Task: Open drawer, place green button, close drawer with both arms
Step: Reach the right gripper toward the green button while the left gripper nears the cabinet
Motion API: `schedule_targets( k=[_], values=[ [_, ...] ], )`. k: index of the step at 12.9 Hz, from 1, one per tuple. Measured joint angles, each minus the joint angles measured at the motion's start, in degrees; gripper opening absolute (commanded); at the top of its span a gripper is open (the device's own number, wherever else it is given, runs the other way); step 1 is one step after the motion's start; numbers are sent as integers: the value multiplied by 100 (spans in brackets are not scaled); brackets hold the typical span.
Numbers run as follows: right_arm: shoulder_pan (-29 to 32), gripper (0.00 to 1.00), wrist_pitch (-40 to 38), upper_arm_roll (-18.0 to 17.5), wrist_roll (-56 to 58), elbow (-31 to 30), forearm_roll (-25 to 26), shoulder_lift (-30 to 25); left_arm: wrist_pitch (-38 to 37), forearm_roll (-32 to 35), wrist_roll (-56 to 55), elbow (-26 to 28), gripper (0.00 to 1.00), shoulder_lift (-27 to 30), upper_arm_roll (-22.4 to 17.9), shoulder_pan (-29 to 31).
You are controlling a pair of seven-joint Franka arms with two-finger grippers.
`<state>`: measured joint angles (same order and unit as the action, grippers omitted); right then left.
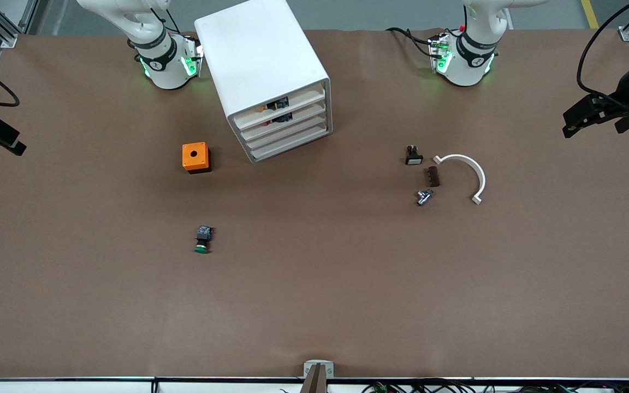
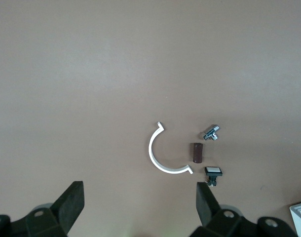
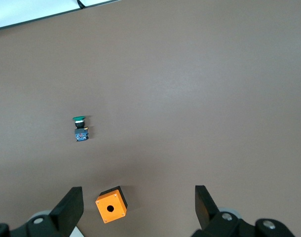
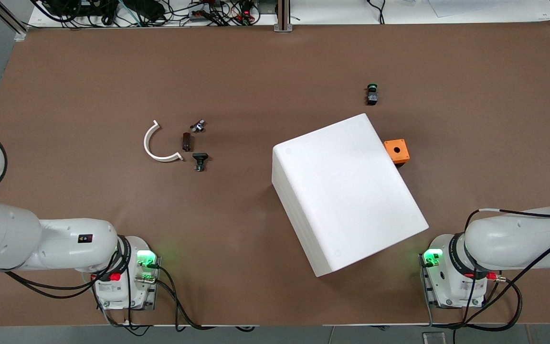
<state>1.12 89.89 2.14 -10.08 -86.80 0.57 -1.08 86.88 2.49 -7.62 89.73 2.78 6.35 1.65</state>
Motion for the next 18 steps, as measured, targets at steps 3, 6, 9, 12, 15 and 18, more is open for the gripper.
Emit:
schedule_targets(
  k=[3, 6, 9, 12, 15, 18],
  values=[
    [105, 100, -4, 2, 3, -3, 0, 0, 0, 0, 0, -3, 100, 0, -7, 23],
    [175, 100, -6, 2, 15, -30, 0, 0, -12, 0, 0, -2, 100, -58, -6, 31],
    [175, 100, -6, -12, 17, -73, 0, 1, -15, -2, 0, -2, 100, -325, -7, 52],
    [173, 100, 36, -49, 31, -240, -130, 46, -12, -108, 0, -13, 100, -702, 0, 51],
    [-30, 100, 547, -117, 24, -568, -337, 272, -10, -483, -350, -81, 100, -1162, 14, 34],
    [-463, 100, 973, -145, -350, -767, -350, 666, -6, -767, -1624, -134, 100, -1719, 73, -81]
  ],
)
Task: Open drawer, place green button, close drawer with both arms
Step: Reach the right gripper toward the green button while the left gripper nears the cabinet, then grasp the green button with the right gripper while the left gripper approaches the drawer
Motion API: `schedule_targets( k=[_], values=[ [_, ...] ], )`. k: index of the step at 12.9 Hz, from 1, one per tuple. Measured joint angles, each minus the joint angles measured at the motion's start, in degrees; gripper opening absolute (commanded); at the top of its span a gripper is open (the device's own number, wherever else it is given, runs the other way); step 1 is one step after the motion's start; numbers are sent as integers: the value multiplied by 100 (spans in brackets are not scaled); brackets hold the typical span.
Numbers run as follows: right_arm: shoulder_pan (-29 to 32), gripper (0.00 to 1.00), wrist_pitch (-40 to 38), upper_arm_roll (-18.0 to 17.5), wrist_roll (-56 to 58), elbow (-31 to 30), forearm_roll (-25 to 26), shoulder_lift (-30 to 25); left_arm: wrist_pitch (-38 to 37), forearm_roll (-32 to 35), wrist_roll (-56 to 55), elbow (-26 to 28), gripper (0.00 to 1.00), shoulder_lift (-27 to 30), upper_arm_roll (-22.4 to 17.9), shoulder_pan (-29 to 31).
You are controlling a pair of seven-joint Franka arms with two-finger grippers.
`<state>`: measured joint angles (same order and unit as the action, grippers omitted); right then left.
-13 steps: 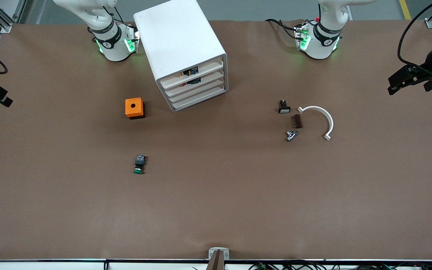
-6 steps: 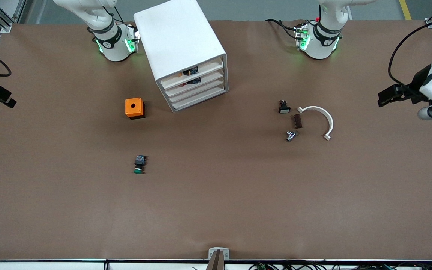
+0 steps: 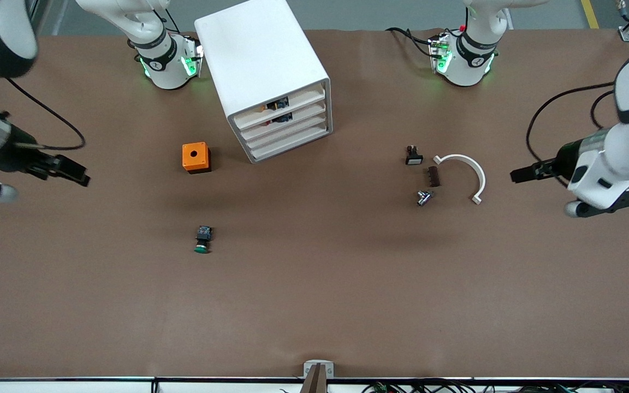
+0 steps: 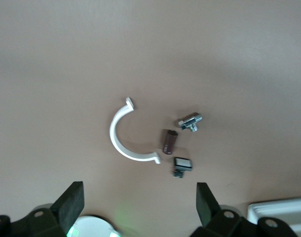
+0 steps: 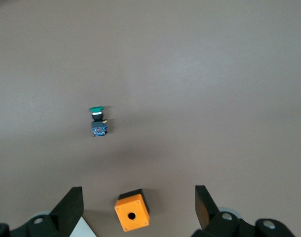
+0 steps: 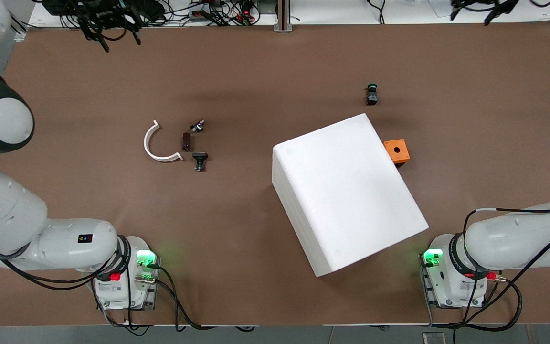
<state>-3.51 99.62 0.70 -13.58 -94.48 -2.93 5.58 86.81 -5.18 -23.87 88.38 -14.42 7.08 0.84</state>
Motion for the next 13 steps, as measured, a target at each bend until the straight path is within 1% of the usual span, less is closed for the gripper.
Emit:
schedule_targets(
  k=[2, 5, 7, 9, 13],
  values=[
    [-185, 100, 224, -6, -243, -11, -2, 286, 3, -67, -886, -30, 100, -387, 31, -232],
    [-514, 100, 651, -13, -925, -59, -8, 729, 38, -304, -1897, -117, 100, -890, 41, -601],
    [-845, 100, 1158, -20, -1470, -125, -7, 1110, 72, -586, -2717, -165, 100, -1137, 44, -826],
    [-1103, 100, 1796, -22, -1819, -293, -6, 1499, 95, -710, -3476, -182, 100, -1373, 54, -1110],
    [-1284, 100, 2802, -21, -1983, -641, -4, 2166, 227, -777, -5008, -204, 100, -1931, 64, -1784]
  ],
)
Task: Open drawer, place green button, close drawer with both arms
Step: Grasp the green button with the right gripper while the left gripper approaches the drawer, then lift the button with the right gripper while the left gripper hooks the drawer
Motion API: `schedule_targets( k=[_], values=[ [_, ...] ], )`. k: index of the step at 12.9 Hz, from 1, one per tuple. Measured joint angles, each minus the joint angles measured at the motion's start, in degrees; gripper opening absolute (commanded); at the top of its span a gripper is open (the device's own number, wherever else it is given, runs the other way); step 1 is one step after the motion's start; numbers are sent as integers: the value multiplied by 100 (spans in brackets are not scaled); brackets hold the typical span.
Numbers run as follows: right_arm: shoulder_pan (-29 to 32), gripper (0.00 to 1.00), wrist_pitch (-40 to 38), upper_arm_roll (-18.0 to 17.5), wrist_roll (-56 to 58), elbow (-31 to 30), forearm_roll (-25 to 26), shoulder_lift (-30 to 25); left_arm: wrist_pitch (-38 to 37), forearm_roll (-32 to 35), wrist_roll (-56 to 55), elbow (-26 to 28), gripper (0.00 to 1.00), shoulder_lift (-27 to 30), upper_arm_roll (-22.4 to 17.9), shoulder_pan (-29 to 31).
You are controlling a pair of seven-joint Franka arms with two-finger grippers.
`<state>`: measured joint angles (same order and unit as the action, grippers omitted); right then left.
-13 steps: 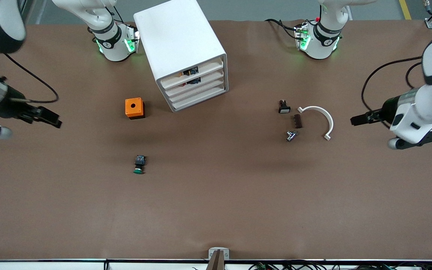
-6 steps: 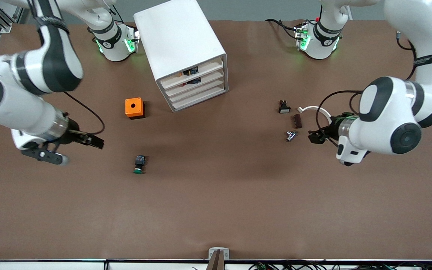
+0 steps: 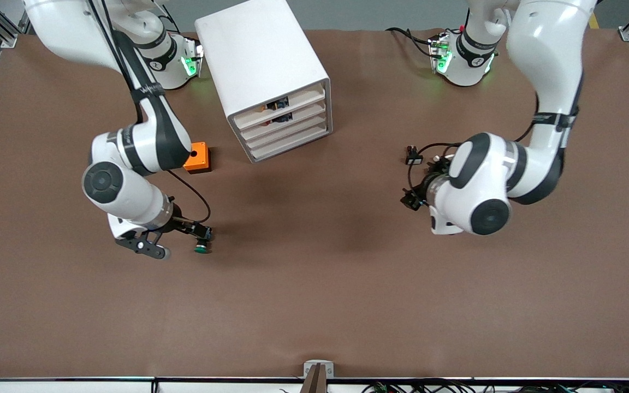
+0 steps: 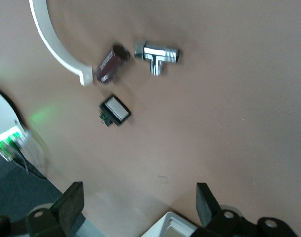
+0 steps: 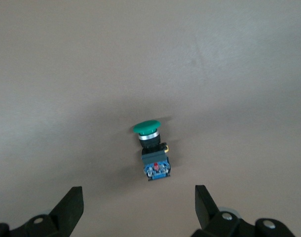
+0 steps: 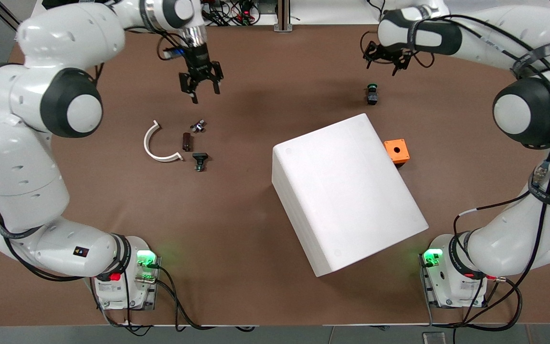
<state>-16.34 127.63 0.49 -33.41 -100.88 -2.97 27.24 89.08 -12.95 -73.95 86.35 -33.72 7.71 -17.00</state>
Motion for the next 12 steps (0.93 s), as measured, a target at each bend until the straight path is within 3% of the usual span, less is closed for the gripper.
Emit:
schedule_targets(
  k=[5, 8, 12],
  values=[
    [5, 100, 413, 48, 3, -44, 333, 550, 442, -282, -2230, -24, 99, -765, 12, -882],
    [16, 100, 678, 79, 9, -52, 361, 769, 754, -1300, -3312, -51, 97, -1005, 10, -1175],
    [-7, 100, 891, 65, 6, -57, 362, 1001, 983, -2738, -4154, -55, 83, -1252, 7, -1280]
  ],
)
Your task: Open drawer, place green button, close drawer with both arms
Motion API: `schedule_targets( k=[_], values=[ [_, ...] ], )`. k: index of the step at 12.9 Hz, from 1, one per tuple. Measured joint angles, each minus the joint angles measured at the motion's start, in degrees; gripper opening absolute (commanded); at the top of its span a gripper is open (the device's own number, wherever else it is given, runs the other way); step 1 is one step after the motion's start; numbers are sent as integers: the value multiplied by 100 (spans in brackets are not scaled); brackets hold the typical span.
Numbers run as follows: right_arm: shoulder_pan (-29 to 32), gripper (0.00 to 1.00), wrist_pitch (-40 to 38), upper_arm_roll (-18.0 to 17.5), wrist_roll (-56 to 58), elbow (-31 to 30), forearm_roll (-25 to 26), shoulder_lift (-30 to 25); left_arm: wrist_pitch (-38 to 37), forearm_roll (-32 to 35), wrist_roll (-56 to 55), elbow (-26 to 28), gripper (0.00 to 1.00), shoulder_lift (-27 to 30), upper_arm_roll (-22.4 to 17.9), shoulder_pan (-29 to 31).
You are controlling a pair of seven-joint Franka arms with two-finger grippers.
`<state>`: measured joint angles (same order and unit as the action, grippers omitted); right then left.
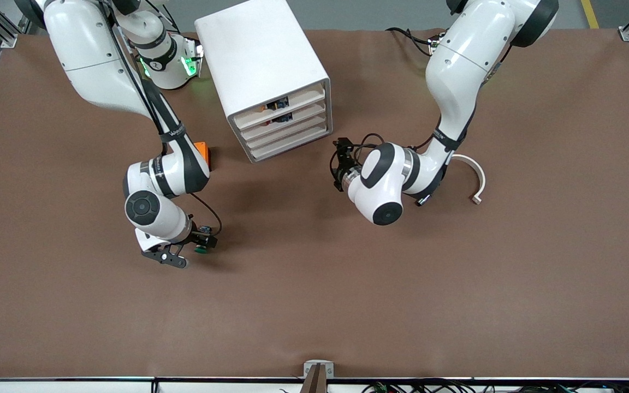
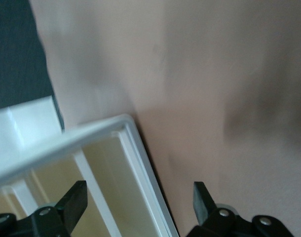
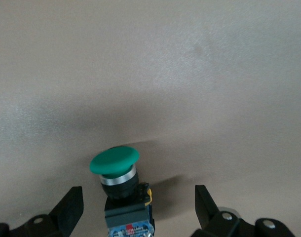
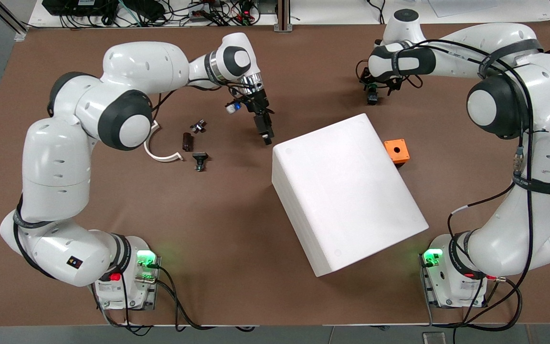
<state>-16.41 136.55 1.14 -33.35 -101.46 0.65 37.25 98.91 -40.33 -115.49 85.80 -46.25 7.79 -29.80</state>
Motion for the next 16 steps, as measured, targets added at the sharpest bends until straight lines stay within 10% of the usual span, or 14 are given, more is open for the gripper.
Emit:
schedule_targets(
  k=[4, 10, 16],
  values=[
    [-40, 91, 12, -31, -5, -3, 0, 57, 138, -1000, -1019, -99, 70, -209, 2, -390],
    [-93, 43, -6, -44, -8, -48, 0, 57, 115, -1450, -1474, -151, 63, -357, 5, -642],
    [-99, 5, -169, -44, -9, -38, 0, 51, 121, -1453, -1545, -166, 0, -502, -8, -932]
  ],
)
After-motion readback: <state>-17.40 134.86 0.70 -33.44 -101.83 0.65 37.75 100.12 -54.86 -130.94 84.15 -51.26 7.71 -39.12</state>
